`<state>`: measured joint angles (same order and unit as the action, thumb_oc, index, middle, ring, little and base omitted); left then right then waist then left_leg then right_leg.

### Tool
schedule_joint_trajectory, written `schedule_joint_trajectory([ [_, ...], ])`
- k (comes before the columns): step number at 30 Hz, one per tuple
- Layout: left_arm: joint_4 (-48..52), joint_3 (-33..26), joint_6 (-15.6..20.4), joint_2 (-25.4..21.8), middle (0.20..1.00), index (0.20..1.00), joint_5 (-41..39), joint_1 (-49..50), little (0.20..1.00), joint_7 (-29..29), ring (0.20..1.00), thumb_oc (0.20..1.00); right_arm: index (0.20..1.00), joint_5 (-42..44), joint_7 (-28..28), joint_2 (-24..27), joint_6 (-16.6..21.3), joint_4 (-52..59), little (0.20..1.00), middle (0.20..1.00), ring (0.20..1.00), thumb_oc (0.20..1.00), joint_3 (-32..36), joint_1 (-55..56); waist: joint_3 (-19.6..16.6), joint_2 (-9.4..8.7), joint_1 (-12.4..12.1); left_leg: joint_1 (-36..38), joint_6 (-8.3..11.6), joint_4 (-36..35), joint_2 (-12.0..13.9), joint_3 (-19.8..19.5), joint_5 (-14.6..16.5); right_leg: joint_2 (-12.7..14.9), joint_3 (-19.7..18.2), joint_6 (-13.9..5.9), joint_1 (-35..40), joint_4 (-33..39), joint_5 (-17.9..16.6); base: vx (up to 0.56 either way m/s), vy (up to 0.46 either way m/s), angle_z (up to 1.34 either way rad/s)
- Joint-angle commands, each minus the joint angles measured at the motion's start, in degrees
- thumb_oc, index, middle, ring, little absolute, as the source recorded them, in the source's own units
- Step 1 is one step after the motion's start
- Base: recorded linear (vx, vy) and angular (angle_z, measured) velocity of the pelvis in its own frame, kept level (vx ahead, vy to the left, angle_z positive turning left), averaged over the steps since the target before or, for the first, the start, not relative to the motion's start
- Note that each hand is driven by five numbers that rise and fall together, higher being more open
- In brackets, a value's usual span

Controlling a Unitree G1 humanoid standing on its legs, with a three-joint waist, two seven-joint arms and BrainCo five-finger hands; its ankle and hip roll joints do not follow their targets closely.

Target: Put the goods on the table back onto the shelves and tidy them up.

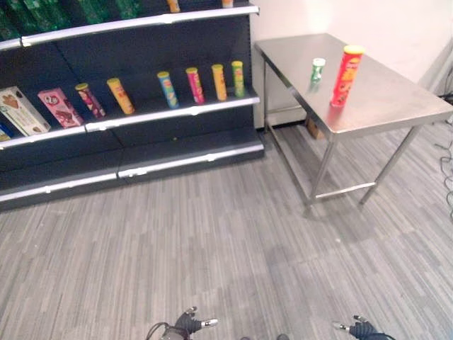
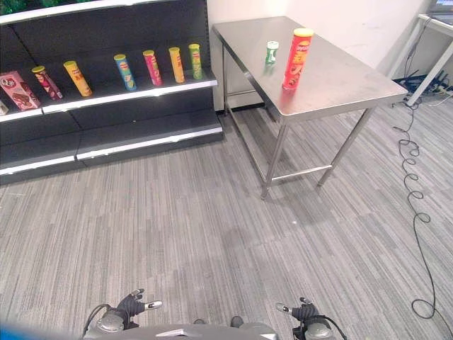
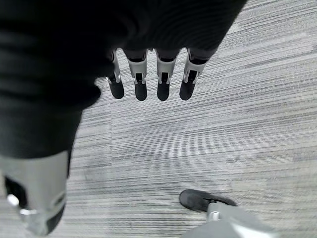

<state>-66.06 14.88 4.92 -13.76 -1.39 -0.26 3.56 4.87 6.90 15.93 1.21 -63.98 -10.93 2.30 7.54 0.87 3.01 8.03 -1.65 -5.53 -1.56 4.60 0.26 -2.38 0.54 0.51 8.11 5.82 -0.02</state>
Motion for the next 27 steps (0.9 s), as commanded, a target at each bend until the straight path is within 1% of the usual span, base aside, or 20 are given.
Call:
schedule_joint_trajectory([
  [1, -2.14, 0.49, 1.95, -1.55, 1.0, 1.0, 1.25, -4.11, 1.0, 0.65, 1.0, 1.0, 1.0, -1.3, -0.29, 1.88, 0.67, -0.79, 1.0, 1.0, 1.0, 1.0, -2.15, -2.86, -0.36, -2.1, 0.02, 0.65, 3.18, 0.53, 1.03, -2.23, 3.68, 4.36, -0.94, -6.33, -0.38, -2.38, 2.98, 0.0, 0.0, 0.0],
  [7, -3.09, -0.49, 1.68, -1.43, 1.0, 1.0, 0.65, -3.68, 1.0, 1.52, 1.0, 1.0, 1.0, -2.12, 0.07, 1.69, 0.67, -0.98, 1.0, 1.0, 1.0, 1.0, -2.75, -3.16, -0.18, -2.65, -0.51, 0.06, 3.02, 0.53, 0.79, -2.62, 3.63, 4.65, -0.3, -6.5, -0.74, -2.36, 2.96, 0.0, 0.009, 0.04],
  [12, -2.82, -0.64, 1.73, -1.35, 1.0, 1.0, 0.22, -3.27, 1.0, 1.41, 1.0, 1.0, 1.0, -2.56, 0.16, 1.45, 0.56, -1.5, 1.0, 1.0, 1.0, 1.0, -3.09, -3.32, -0.2, -2.69, -0.89, 0.02, 2.73, 0.53, 0.5, -2.7, 3.86, 4.94, -0.34, -6.74, -0.77, -2.34, 2.87, 0.01, 0.025, 0.01],
  [16, -2.24, -0.77, 1.75, -1.96, 1.0, 1.0, 0.1, -3.46, 1.0, 1.61, 1.0, 1.0, 1.0, -3.09, 0.0, 1.07, 0.17, -1.72, 1.0, 1.0, 1.0, 1.0, -3.89, -4.2, 0.01, -2.75, -1.65, -1.28, 1.77, 0.97, -0.23, -2.4, 3.99, 5.7, -0.93, -7.54, -2.47, -3.19, 2.4, -0.02, 0.126, -0.04],
  [17, -2.77, -0.92, 1.65, -2.47, 1.0, 1.0, 0.09, -4.31, 1.0, 1.46, 1.0, 1.0, 1.0, -3.08, -0.2, 1.03, -0.01, -2.01, 1.0, 1.0, 1.0, 1.0, -4.21, -5.96, 1.17, -2.57, -1.8, -3.74, 0.07, 2.79, -1.38, -2.48, 4.53, 5.95, -2.95, -8.84, -7.78, -10.07, 2.79, -0.11, 0.255, -0.17],
  [20, -2.6, -0.21, 1.65, -3.11, 1.0, 1.0, 0.98, -4.82, 1.0, 0.99, 1.0, 1.0, 1.0, -3.12, -0.64, 1.35, -0.09, -1.65, 1.0, 1.0, 1.0, 1.0, -4.37, -6.5, 2.09, -2.15, -1.36, -3.96, -0.84, 3.27, -1.88, -2.55, 4.72, 6.09, -3.49, -9.77, -11.07, -16.36, 2.84, -0.04, 0.171, -0.39],
  [21, -2.77, 0.03, 1.35, -3.51, 1.0, 1.0, 1.48, -5.37, 1.0, 0.85, 1.0, 1.0, 1.0, -3.3, -0.76, 1.52, -0.2, -1.76, 1.0, 1.0, 1.0, 1.0, -4.45, -6.71, 3.08, -1.81, -0.74, -3.34, -1.74, 3.3, -2.32, -2.96, 4.84, 6.54, -3.73, -9.78, -14.03, -22.66, 0.89, -0.01, 0.122, -0.13],
  [22, -2.77, 0.02, 1.35, -3.51, 1.0, 1.0, 1.48, -5.38, 1.0, 0.85, 1.0, 1.0, 1.0, -3.3, -0.77, 1.52, -0.2, -1.77, 1.0, 1.0, 1.0, 1.0, -4.45, -6.72, 3.07, -1.84, -0.75, -3.38, -1.75, 3.31, -2.36, -2.94, 4.84, 6.56, -3.77, -9.79, -14.13, -22.8, 0.95, -0.01, 0.137, -0.04],
  [23, -2.96, 0.09, 1.27, -3.74, 1.0, 1.0, 1.73, -5.46, 1.0, 0.71, 1.0, 1.0, 1.0, -3.22, -0.94, 1.46, -0.3, -1.75, 1.0, 1.0, 1.0, 1.0, -4.55, -6.61, 3.92, -1.56, -0.23, -2.52, -2.26, 2.97, -2.39, -3.25, 4.95, 6.22, -4.13, -9.39, -16.99, -28.01, -0.83, 0.01, 0.082, 0.07],
  [24, -2.93, 0.29, 1.28, -3.75, 1.0, 1.0, 1.97, -5.49, 1.0, 0.59, 1.0, 1.0, 1.0, -3.11, -0.97, 1.46, -0.32, -1.76, 1.0, 1.0, 1.0, 1.0, -4.53, -6.56, 4.25, -1.29, 0.0, -2.1, -2.3, 2.87, -2.32, -3.52, 5.1, 5.97, -4.45, -9.23, -18.16, -29.64, -0.91, 0.12, 0.115, 0.06],
  [25, -2.95, 0.5, 1.51, -3.97, 1.0, 1.0, 2.24, -5.74, 1.0, 0.4, 1.0, 1.0, 1.0, -2.74, -0.98, 1.48, -0.11, -2.07, 1.0, 1.0, 1.0, 1.0, -4.37, -6.37, 4.11, -0.93, 0.72, -0.82, -2.1, 2.44, -2.33, -4.34, 5.69, 4.73, -4.76, -8.11, -19.67, -28.5, 0.37, 0.17, 0.063, 0.14],
  [26, -2.91, 0.59, 1.46, -4.01, 1.0, 1.0, 2.04, -5.85, 1.0, 0.39, 1.0, 1.0, 1.0, -2.53, -1.11, 1.59, -0.16, -2.08, 1.0, 1.0, 1.0, 1.0, -4.25, -6.33, 4.08, -0.91, 1.05, -0.51, -1.97, 2.18, -2.41, -4.7, 5.8, 4.09, -4.86, -7.94, -19.83, -26.28, 0.84, 0.26, 0.024, 0.23],
  [27, -3.17, 0.69, 1.52, -3.89, 1.0, 1.0, 1.9, -6.41, 1.0, 0.56, 1.0, 1.0, 1.0, -1.91, -0.86, 1.67, -0.12, -2.67, 1.0, 1.0, 1.0, 1.0, -3.93, -6.31, 4.17, -1.17, 1.87, 0.52, -1.86, 1.78, -2.98, -5.5, 6.44, 2.41, -5.02, -8.07, -20.78, -20.29, -0.23, 0.21, -0.023, 0.21],
])
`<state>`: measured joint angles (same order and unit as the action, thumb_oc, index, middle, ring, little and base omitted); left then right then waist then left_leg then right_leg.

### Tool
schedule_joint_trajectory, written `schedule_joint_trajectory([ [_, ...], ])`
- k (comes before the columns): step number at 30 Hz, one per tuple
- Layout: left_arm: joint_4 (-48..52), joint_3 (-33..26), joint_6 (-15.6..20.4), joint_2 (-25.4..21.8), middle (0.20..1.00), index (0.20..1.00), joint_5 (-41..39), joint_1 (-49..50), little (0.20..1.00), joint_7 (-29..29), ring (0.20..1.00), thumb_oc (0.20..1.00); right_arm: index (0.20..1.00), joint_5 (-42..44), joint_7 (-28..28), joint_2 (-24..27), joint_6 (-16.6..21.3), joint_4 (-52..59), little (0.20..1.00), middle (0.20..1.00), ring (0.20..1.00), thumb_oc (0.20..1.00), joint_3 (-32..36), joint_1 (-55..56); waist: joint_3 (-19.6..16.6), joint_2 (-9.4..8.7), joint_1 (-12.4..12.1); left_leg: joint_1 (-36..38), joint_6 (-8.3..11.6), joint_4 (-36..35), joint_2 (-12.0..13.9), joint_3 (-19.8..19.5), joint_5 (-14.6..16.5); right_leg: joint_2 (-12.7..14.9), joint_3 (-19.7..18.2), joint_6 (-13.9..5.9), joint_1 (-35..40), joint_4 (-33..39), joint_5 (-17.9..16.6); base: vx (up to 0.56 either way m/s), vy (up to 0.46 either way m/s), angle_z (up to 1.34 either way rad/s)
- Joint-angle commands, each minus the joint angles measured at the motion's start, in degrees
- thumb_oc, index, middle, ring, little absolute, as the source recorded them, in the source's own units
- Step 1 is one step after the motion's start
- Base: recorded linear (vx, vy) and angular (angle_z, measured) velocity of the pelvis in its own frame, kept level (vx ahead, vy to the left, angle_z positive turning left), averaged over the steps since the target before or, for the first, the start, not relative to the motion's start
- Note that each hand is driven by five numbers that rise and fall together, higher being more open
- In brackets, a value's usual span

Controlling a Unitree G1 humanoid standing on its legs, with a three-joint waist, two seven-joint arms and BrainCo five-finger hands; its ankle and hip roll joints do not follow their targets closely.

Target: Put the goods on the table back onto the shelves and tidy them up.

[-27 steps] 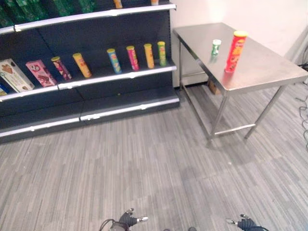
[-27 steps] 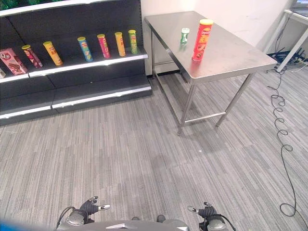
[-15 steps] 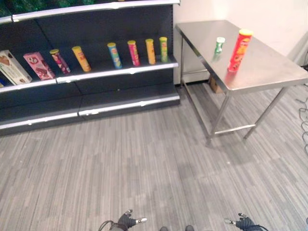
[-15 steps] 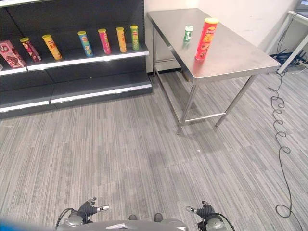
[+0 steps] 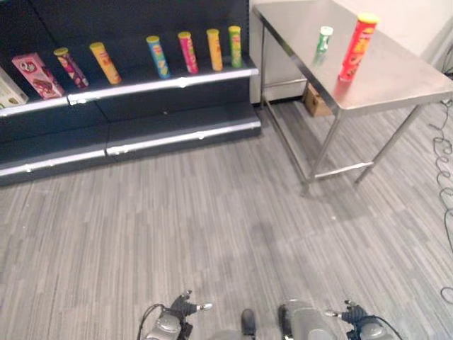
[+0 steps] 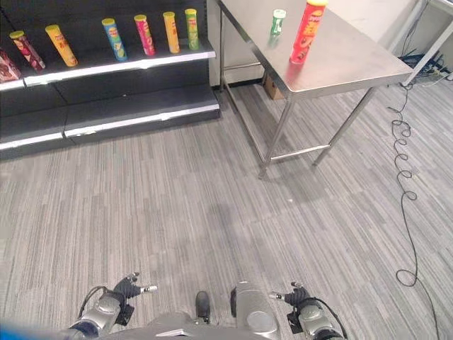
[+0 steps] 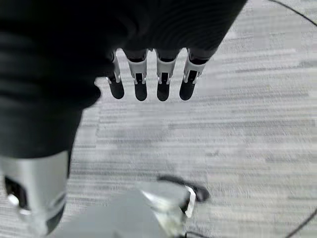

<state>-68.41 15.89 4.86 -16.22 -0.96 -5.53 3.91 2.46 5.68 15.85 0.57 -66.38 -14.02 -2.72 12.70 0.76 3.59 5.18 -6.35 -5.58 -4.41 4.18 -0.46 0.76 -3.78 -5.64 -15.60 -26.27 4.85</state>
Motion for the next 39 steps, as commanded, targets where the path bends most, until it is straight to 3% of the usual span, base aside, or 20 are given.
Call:
schedule_joint_trajectory([
  [1, -0.84, -0.13, 1.55, -1.34, 1.0, 1.0, 1.65, -1.35, 1.0, 0.21, 1.0, 1.0, 1.0, 0.66, 0.38, 1.74, 0.51, -0.33, 1.0, 1.0, 1.0, 1.0, -0.72, -1.25, -1.02, -1.45, 1.71, 3.77, 2.89, 1.74, -0.59, -5.49, 7.5, -1.17, -0.97, -2.35, 2.03, 15.19, -6.32, 0.24, -0.037, 0.16],
  [4, -1.51, 0.23, 1.44, -1.1, 1.0, 1.0, 2.27, -1.81, 1.0, 0.04, 1.0, 1.0, 1.0, 0.57, 0.39, 1.73, 0.25, -0.15, 1.0, 1.0, 1.0, 1.0, -0.33, -0.49, -0.67, -2.4, 3.34, 6.33, 3.26, 1.85, -1.48, -7.36, 9.35, -2.03, -0.72, -3.78, -0.42, 25.01, -10.36, 0.27, -0.046, 0.23],
  [5, -1.53, 0.45, 1.42, -0.92, 1.0, 1.0, 2.64, -1.95, 1.0, -0.01, 1.0, 1.0, 1.0, -0.08, 0.5, 1.96, 0.1, 0.68, 1.0, 1.0, 1.0, 1.0, -0.23, 0.21, -0.29, -2.48, 3.88, 7.88, 3.67, 2.15, -1.37, -7.89, 10.46, -1.42, 2.76, -4.54, -1.15, 28.53, -11.26, 0.43, -0.107, 0.46],
  [6, -1.86, 0.38, 1.68, -0.49, 1.0, 1.0, 2.96, -1.69, 1.0, -0.19, 1.0, 1.0, 1.0, -0.54, 0.57, 2.32, 0.33, 0.83, 1.0, 1.0, 1.0, 1.0, -0.09, 1.06, -1.01, -2.68, 4.08, 9.88, 4.03, 1.41, -1.59, -8.35, 11.58, -0.68, 4.77, -4.22, -0.04, 30.02, -11.72, 0.33, -0.089, 0.4],
  [9, -2.57, 0.16, 1.57, 0.04, 1.0, 1.0, 3.24, -1.15, 1.0, -0.07, 1.0, 1.0, 1.0, -0.71, 0.54, 2.42, 0.3, 0.47, 1.0, 1.0, 1.0, 1.0, -0.06, 1.6, -2.31, -2.87, 4.1, 11.79, 4.08, 0.58, -1.31, -8.89, 12.63, -0.7, 5.28, -3.08, 1.02, 29.78, -13.48, 0.25, -0.087, 0.41],
  [11, -3.02, 0.42, 1.37, 0.65, 1.0, 1.0, 3.52, -0.75, 1.0, -0.07, 1.0, 1.0, 1.0, -0.43, 0.5, 3.13, 0.5, 0.63, 1.0, 1.0, 1.0, 1.0, 0.37, 2.16, -3.92, -2.34, 4.57, 12.79, 5.19, 0.68, 0.9, -9.23, 13.3, -1.36, 5.81, -1.96, 2.17, 28.97, -13.83, 0.39, -0.21, 0.42],
  [16, -2.86, 1.04, 1.23, 1.16, 1.0, 1.0, 3.08, -1.1, 1.0, 0.04, 1.0, 1.0, 1.0, 0.77, 0.67, 4.21, 0.93, 0.96, 1.0, 1.0, 1.0, 1.0, 0.9, 2.33, -5.45, -1.05, 5.15, 12.46, 8.56, 2.91, 4.09, -9.48, 10.23, -3.13, 7.36, 0.17, 2.81, 26.66, -10.98, 0.26, -0.189, 0.33],
  [18, -2.43, 0.91, 1.09, 1.7, 1.0, 1.0, 1.86, -1.11, 1.0, 0.09, 1.0, 1.0, 1.0, 1.31, 0.81, 4.35, 1.03, 0.18, 1.0, 1.0, 1.0, 1.0, 0.91, 1.86, -5.96, -0.37, 4.94, 10.49, 11.22, 9.49, 5.59, -9.35, 5.85, -4.43, 7.55, 1.73, 5.48, 27.06, -8.54, 0.26, -0.186, 0.09],
  [21, -2.05, 0.76, 1.12, 1.92, 1.0, 1.0, 1.08, -1.1, 1.0, 0.1, 1.0, 1.0, 1.0, 1.75, 0.74, 4.19, 1.18, 0.1, 1.0, 1.0, 1.0, 1.0, 0.8, 1.86, -5.9, -0.17, 4.87, 9.8, 12.49, 13.02, 6.39, -8.67, 3.73, -5.06, 7.3, 2.66, 7.49, 27.35, -7.09, 0.17, -0.105, -0.08],
  [23, -1.75, 0.68, 0.9, 1.95, 1.0, 1.0, 0.75, -0.9, 1.0, -0.14, 1.0, 1.0, 1.0, 2.03, 0.51, 3.81, 1.05, -0.17, 1.0, 1.0, 1.0, 1.0, 0.75, 2.3, -5.89, -0.32, 4.93, 7.89, 14.27, 19.38, 7.59, -7.45, -0.07, -5.51, 6.74, 3.88, 10.05, 27.77, -5.47, 0.24, -0.149, -0.16],
  [24, -1.56, 1.12, 0.75, 1.87, 1.0, 1.0, 1.01, -1.06, 1.0, -0.15, 1.0, 1.0, 1.0, 2.15, 0.37, 3.53, 0.87, -1.19, 1.0, 1.0, 1.0, 1.0, 0.48, 2.16, -5.11, -1.27, 4.41, 4.24, 14.07, 28.26, 6.58, -7.49, -2.86, -5.07, 5.87, 4.86, 12.58, 28.26, -4.74, 0.26, -0.156, 0.02],
  [25, -1.34, 1.37, 0.66, 1.83, 1.0, 1.0, 1.31, -1.23, 1.0, 0.02, 1.0, 1.0, 1.0, 1.71, 0.55, 3.63, 0.67, -2.19, 1.0, 1.0, 1.0, 1.0, 0.34, 1.94, -4.52, -1.69, 4.1, 2.58, 14.01, 31.76, 6.38, -6.86, -4.0, -4.75, 5.41, 5.23, 14.22, 28.81, -4.29, 0.28, -0.168, 0.02],
  [26, -0.41, 1.76, 0.58, 1.71, 1.0, 1.0, 0.72, -1.54, 1.0, 0.11, 1.0, 1.0, 1.0, 1.24, 0.76, 3.71, 0.33, -2.93, 1.0, 1.0, 1.0, 1.0, -0.1, 1.59, -3.72, -2.63, 3.39, -1.3, 12.38, 34.51, 8.02, -3.64, -3.33, -3.76, 5.28, 5.45, 15.94, 29.03, -3.52, 0.21, -0.122, -0.12],
  [27, 0.09, 1.93, 0.6, 1.67, 1.0, 1.0, 0.4, -1.72, 1.0, 0.12, 1.0, 1.0, 1.0, 1.11, 0.93, 3.79, 0.12, -2.99, 1.0, 1.0, 1.0, 1.0, -0.19, 1.52, -3.2, -3.32, 2.7, -3.63, 11.05, 34.35, 8.29, -2.36, -1.0, -3.17, 5.09, 5.44, 16.96, 29.21, -3.14, 0.15, -0.086, -0.15],
  [28, 0.09, 1.93, 0.6, 1.68, 1.0, 1.0, 0.4, -1.72, 1.0, 0.12, 1.0, 1.0, 1.0, 1.11, 0.93, 3.79, 0.12, -2.99, 1.0, 1.0, 1.0, 1.0, -0.18, 1.52, -3.17, -3.29, 2.67, -3.62, 11.05, 34.39, 8.32, -2.35, -0.96, -3.2, 5.07, 5.44, 16.99, 29.22, -3.15, 0.11, -0.041, -0.05],
  [29, 0.3, 1.96, 0.67, 1.67, 1.0, 1.0, 0.15, -1.89, 1.0, 0.17, 1.0, 1.0, 1.0, 1.0, 1.01, 3.77, 0.08, -3.1, 1.0, 1.0, 1.0, 1.0, -0.3, 1.52, -2.53, -3.98, 1.88, -6.07, 9.84, 33.23, 7.58, -1.83, 2.21, -2.56, 4.73, 5.15, 18.22, 29.56, -2.81, 0.15, -0.011, 0.05],
  [30, 0.08, 1.98, 0.68, 1.58, 1.0, 1.0, 0.17, -2.09, 1.0, 0.46, 1.0, 1.0, 1.0, 0.9, 1.16, 3.78, 0.15, -2.97, 1.0, 1.0, 1.0, 1.0, -0.48, 1.23, -1.76, -4.63, 0.85, -9.9, 9.47, 27.46, 7.14, -1.38, 4.17, -1.7, 4.21, 4.34, 19.39, 29.93, -2.41, 0.21, 0.015, 0.09],
  [33, -0.29, 2.07, 0.81, 1.6, 1.0, 1.0, 0.28, -1.78, 1.0, 0.71, 1.0, 1.0, 1.0, 0.45, 1.55, 3.91, 0.21, -2.79, 1.0, 1.0, 1.0, 1.0, -0.69, 1.12, -0.96, -3.84, -0.71, -13.03, 10.54, 12.55, 7.07, -3.59, -1.05, -2.38, 3.08, 3.56, 21.94, 30.86, -1.08, 0.22, 0.057, -0.02],
  [35, -0.17, 1.22, 1.05, 1.72, 1.0, 1.0, -0.89, -0.62, 1.0, 0.86, 1.0, 1.0, 1.0, 0.0, 2.16, 4.23, 0.48, -3.44, 1.0, 1.0, 1.0, 1.0, -0.35, 1.3, -0.33, -2.59, -2.56, -17.53, 12.1, 1.38, 6.1, -9.31, -7.11, -3.94, -0.36, 3.75, 25.29, 30.9, 1.49, 0.38, 0.083, -0.29],
  [39, -1.12, 0.69, 0.96, 1.83, 1.0, 1.0, -0.84, 0.06, 1.0, 0.79, 1.0, 1.0, 1.0, -0.18, 2.03, 4.04, 0.22, -4.26, 1.0, 1.0, 1.0, 1.0, -0.27, 1.45, -0.58, -2.37, -2.83, -17.67, 12.27, 0.58, 6.3, -9.07, -7.65, -4.36, -2.2, 3.92, 26.42, 30.57, 2.48, 0.21, 0.071, -0.73],
])
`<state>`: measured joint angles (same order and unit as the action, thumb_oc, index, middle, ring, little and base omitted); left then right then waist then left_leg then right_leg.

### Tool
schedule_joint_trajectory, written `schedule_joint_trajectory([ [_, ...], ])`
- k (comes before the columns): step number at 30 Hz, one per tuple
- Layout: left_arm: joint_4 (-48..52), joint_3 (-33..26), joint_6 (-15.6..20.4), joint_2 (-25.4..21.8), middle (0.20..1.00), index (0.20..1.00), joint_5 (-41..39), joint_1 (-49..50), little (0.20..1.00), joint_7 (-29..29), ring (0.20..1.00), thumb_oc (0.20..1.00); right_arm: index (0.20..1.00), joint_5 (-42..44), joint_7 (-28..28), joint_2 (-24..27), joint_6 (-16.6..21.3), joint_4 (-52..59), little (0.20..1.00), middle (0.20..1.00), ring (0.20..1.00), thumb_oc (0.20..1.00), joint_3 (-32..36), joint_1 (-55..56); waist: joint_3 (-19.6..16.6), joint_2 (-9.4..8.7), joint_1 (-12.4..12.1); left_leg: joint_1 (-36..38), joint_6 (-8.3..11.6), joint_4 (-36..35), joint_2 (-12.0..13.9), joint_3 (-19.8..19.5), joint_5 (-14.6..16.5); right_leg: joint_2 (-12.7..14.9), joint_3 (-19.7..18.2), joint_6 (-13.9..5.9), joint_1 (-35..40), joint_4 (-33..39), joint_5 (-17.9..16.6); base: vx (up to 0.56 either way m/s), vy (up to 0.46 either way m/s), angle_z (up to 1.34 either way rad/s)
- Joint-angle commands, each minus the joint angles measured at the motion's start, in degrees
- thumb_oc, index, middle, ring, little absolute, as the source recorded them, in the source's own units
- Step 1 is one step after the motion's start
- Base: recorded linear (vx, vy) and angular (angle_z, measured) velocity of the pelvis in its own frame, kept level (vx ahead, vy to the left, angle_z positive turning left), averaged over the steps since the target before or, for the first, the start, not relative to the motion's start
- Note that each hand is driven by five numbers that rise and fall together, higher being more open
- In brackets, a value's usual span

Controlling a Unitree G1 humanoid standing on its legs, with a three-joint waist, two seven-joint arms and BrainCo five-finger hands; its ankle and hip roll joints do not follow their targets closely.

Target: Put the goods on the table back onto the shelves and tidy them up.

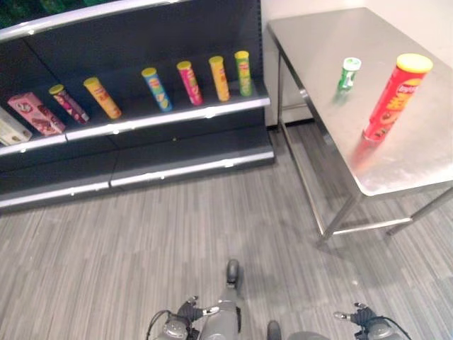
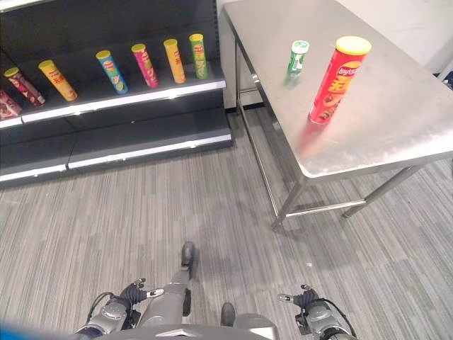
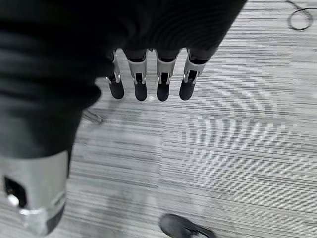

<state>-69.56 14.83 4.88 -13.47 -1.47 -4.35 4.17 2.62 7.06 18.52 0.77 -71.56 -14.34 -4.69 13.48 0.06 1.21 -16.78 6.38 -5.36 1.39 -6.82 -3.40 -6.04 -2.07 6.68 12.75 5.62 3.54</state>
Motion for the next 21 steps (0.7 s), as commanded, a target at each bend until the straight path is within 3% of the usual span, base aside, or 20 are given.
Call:
schedule_joint_trajectory([
  [1, -0.33, 1.52, 0.89, -0.95, 1.0, 1.0, -0.13, -0.75, 1.0, 0.51, 1.0, 1.0, 1.0, -0.65, 0.56, 1.2, -0.04, 0.64, 1.0, 1.0, 1.0, 1.0, 0.01, 3.63, -1.79, -1.43, -0.52, 4.74, -0.37, 0.36, 0.68, 1.39, -5.42, 2.31, -4.52, -8.42, -1.3, -1.18, 4.15, 0.36, 0.223, -0.63],
  [3, -1.0, 0.95, 0.88, -1.08, 1.0, 1.0, 0.23, 0.01, 1.0, 0.47, 1.0, 1.0, 1.0, -0.74, 0.15, 0.44, -0.2, 0.17, 1.0, 1.0, 1.0, 1.0, 0.3, 4.17, -3.05, -1.51, -0.76, 6.86, -0.48, 0.41, 1.06, 2.14, -6.98, 3.61, -5.82, -8.94, 0.11, -1.19, 5.01, 0.39, 0.259, -0.67],
  [12, 1.56, 1.19, 1.11, -2.62, 1.0, 1.0, 0.36, -0.76, 1.0, 0.61, 1.0, 1.0, 1.0, -0.43, -1.15, -0.82, -0.75, 1.75, 1.0, 1.0, 1.0, 1.0, 1.26, 3.77, -6.69, -2.58, 0.07, 8.95, -5.01, 4.04, -1.88, 8.95, -0.35, 10.6, -8.17, -14.11, -2.16, -6.57, 4.35, 0.19, 0.199, -0.33],
  [16, 2.24, 1.56, 1.06, -2.83, 1.0, 1.0, 0.43, -1.14, 1.0, 0.65, 1.0, 1.0, 1.0, -0.16, -1.39, -0.98, -0.91, 1.43, 1.0, 1.0, 1.0, 1.0, 1.73, 3.69, -7.08, -2.37, 0.49, 9.69, -6.04, 3.84, -3.03, 9.34, 0.85, 11.4, -8.11, -15.51, -4.09, -10.26, 2.77, 0.11, 0.16, 0.0],
  [19, 2.65, 1.72, 0.88, -3.25, 1.0, 1.0, 0.8, -1.66, 1.0, 0.6, 1.0, 1.0, 1.0, 0.24, -1.4, -0.92, -0.92, 1.29, 1.0, 1.0, 1.0, 1.0, 2.57, 3.42, -5.71, -1.72, 1.34, 12.33, -7.37, 2.91, -3.95, 9.59, 2.11, 11.29, -7.42, -17.24, -8.96, -20.87, -1.85, 0.05, 0.131, -0.1],
  [20, 2.65, 1.71, 0.88, -3.25, 1.0, 1.0, 0.8, -1.67, 1.0, 0.6, 1.0, 1.0, 1.0, 0.24, -1.4, -0.92, -0.92, 1.29, 1.0, 1.0, 1.0, 1.0, 2.57, 3.41, -5.69, -1.73, 1.32, 12.35, -7.36, 2.88, -3.94, 9.61, 2.1, 11.29, -7.44, -17.23, -9.01, -20.96, -1.81, 0.0, 0.108, -0.05],
  [21, 2.69, 2.14, 0.89, -3.63, 1.0, 1.0, 1.14, -2.15, 1.0, 0.51, 1.0, 1.0, 1.0, 0.18, -1.51, -0.92, -1.0, 1.06, 1.0, 1.0, 1.0, 1.0, 2.82, 3.43, -3.92, -1.49, 1.95, 14.3, -7.85, 2.29, -3.79, 10.12, 2.74, 12.44, -4.65, -17.92, -12.43, -26.95, -6.68, 0.01, 0.114, 0.0],
])
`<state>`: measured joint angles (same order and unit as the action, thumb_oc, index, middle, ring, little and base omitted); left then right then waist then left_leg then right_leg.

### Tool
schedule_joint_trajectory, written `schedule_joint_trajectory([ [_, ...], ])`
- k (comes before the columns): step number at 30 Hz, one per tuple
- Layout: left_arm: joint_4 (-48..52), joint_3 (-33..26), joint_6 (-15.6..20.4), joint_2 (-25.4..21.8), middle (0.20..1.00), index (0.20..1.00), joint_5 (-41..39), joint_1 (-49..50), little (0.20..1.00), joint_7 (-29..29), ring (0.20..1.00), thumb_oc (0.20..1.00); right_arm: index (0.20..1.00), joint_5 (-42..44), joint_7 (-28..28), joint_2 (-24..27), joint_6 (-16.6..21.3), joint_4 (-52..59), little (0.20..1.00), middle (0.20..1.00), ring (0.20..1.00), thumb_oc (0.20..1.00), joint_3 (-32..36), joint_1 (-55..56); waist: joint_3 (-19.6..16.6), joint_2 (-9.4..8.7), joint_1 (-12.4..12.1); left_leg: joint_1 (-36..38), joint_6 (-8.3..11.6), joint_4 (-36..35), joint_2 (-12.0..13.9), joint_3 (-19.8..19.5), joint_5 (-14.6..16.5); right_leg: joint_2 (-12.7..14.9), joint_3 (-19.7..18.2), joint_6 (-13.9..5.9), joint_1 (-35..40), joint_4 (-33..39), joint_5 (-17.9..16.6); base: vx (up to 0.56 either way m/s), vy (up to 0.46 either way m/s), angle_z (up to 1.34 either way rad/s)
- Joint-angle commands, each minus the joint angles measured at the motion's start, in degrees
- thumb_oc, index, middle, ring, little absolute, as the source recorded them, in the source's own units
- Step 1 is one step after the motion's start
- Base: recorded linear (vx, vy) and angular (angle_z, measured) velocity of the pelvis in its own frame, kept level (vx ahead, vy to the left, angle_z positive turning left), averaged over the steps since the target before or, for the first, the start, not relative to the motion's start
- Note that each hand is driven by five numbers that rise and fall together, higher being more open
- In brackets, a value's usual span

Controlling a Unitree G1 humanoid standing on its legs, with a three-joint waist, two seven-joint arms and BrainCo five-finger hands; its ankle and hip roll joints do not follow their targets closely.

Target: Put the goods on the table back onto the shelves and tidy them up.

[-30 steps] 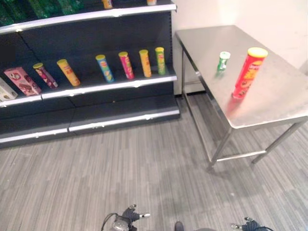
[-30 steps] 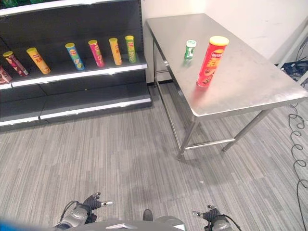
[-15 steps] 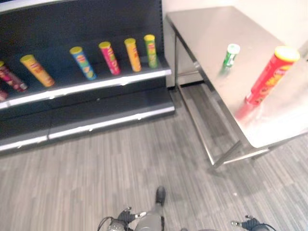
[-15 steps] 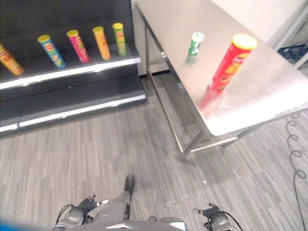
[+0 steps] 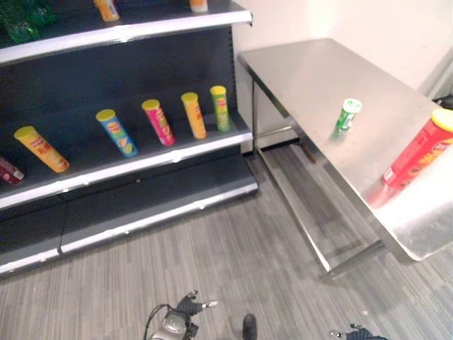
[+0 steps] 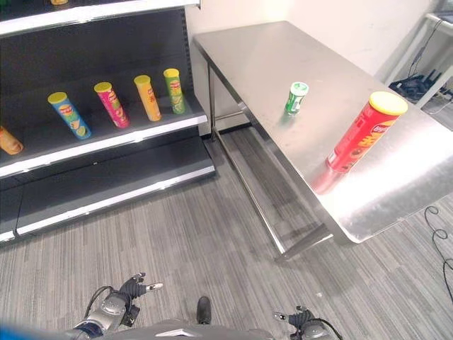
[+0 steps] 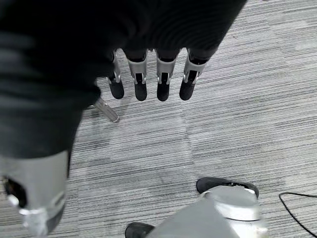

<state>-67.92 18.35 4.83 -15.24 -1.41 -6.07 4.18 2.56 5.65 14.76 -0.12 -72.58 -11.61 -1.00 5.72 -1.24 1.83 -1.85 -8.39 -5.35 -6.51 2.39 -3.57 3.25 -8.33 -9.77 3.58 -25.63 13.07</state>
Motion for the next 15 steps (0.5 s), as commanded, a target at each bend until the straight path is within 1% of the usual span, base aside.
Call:
schedule_joint_trajectory([
  [1, 1.3, -1.21, 0.89, -2.07, 1.0, 1.0, 1.05, -0.73, 1.0, 0.45, 1.0, 1.0, 1.0, 0.26, 0.0, 2.91, -0.23, 1.92, 1.0, 1.0, 1.0, 1.0, 0.29, -0.34, 4.62, 0.31, 1.62, -0.05, 6.77, 2.16, 4.51, 1.16, 3.12, 3.85, 3.62, -0.91, -4.54, 1.81, -16.83, 0.05, 0.148, -0.06],
  [3, 1.54, -0.93, 0.8, -2.39, 1.0, 1.0, 1.23, -0.42, 1.0, 0.31, 1.0, 1.0, 1.0, 0.38, 0.26, 2.85, -0.34, 0.78, 1.0, 1.0, 1.0, 1.0, 0.99, 0.32, 5.02, 1.16, 1.9, 1.45, 6.98, 1.77, 5.44, 1.64, 3.89, 5.47, 7.39, -0.15, -5.94, 0.36, -15.83, 0.11, 0.084, -0.11],
  [4, 1.62, -0.86, 0.85, -2.48, 1.0, 1.0, 1.37, -0.33, 1.0, 0.18, 1.0, 1.0, 1.0, 0.37, 0.33, 2.96, -0.48, -0.13, 1.0, 1.0, 1.0, 1.0, 1.41, 0.78, 4.87, 1.22, 2.08, 2.0, 7.21, 1.55, 5.63, 1.56, 4.26, 5.71, 8.8, 0.24, -6.39, 1.99, -14.57, 0.14, 0.043, -0.14],
  [5, 1.64, -0.79, 1.0, -2.59, 1.0, 1.0, 1.43, -0.38, 1.0, 0.11, 1.0, 1.0, 1.0, 0.35, 0.28, 3.18, -0.64, -0.96, 1.0, 1.0, 1.0, 1.0, 1.83, 1.32, 4.89, 1.43, 2.5, 2.34, 7.51, 1.34, 5.91, 1.29, 4.43, 4.85, 9.6, 1.02, -7.27, 4.89, -12.3, 0.14, 0.002, -0.11],
  [6, 1.78, -0.63, 1.03, -2.74, 1.0, 1.0, 1.51, -0.53, 1.0, 0.11, 1.0, 1.0, 1.0, 0.53, 0.2, 3.36, -0.74, -1.5, 1.0, 1.0, 1.0, 1.0, 2.03, 1.42, 4.99, 1.39, 2.85, 2.49, 7.69, 1.3, 5.84, 0.94, 4.59, 4.14, 10.01, 1.28, -7.31, 7.87, -10.6, 0.12, -0.026, -0.02],
  [7, 1.95, -0.3, 1.17, -2.99, 1.0, 1.0, 1.75, -0.92, 1.0, 0.05, 1.0, 1.0, 1.0, 0.77, 0.08, 3.69, -1.07, -2.83, 1.0, 1.0, 1.0, 1.0, 2.45, 1.56, 5.27, 1.17, 3.23, 2.53, 7.93, 1.33, 5.68, 0.72, 4.71, 3.21, 10.03, 1.33, -8.21, 12.11, -9.87, 0.1, -0.052, 0.05],
  [9, 3.31, 0.14, 1.25, -3.55, 1.0, 1.0, 1.96, -1.11, 1.0, -0.31, 1.0, 1.0, 1.0, 1.33, -0.21, 4.55, -1.58, -4.38, 1.0, 1.0, 1.0, 1.0, 3.26, 1.44, 5.95, 0.72, 3.77, 3.22, 8.19, 1.3, 5.16, 0.5, 5.46, 2.62, 10.21, 0.95, -9.03, 18.43, -11.1, 0.08, -0.053, 0.04],
  [10, 3.97, 0.16, 1.25, -3.89, 1.0, 1.0, 1.95, -1.19, 1.0, -0.44, 1.0, 1.0, 1.0, 1.94, -0.49, 4.96, -1.78, -5.17, 1.0, 1.0, 1.0, 1.0, 4.2, 1.83, 6.14, 0.35, 3.87, 3.35, 8.35, 1.6, 4.97, 0.46, 5.78, 2.85, 10.28, 0.66, -8.1, 21.35, -11.65, 0.05, -0.058, 0.07],
  [12, 4.99, -0.1, 1.33, -4.1, 1.0, 1.0, 1.9, -1.0, 1.0, -0.54, 1.0, 1.0, 1.0, 2.56, -0.79, 5.58, -2.0, -6.36, 1.0, 1.0, 1.0, 1.0, 5.31, 2.78, 6.25, -0.17, 3.97, 3.85, 8.6, 1.65, 4.99, 0.4, 6.15, 2.27, 9.17, 0.45, -7.29, 23.14, -12.36, 0.05, -0.073, 0.15],
  [15, 9.59, -0.98, 1.42, -4.88, 1.0, 1.0, 0.64, 0.35, 1.0, -1.85, 1.0, 1.0, 1.0, 5.47, -0.07, 8.53, -2.14, -9.08, 1.0, 1.0, 1.0, 1.0, 11.2, 4.84, 5.4, -0.82, 3.81, 4.64, 9.44, 1.23, 5.81, 0.76, 6.46, 2.28, 9.0, 0.84, -4.73, 27.25, -13.71, 0.07, -0.116, 0.19],
])
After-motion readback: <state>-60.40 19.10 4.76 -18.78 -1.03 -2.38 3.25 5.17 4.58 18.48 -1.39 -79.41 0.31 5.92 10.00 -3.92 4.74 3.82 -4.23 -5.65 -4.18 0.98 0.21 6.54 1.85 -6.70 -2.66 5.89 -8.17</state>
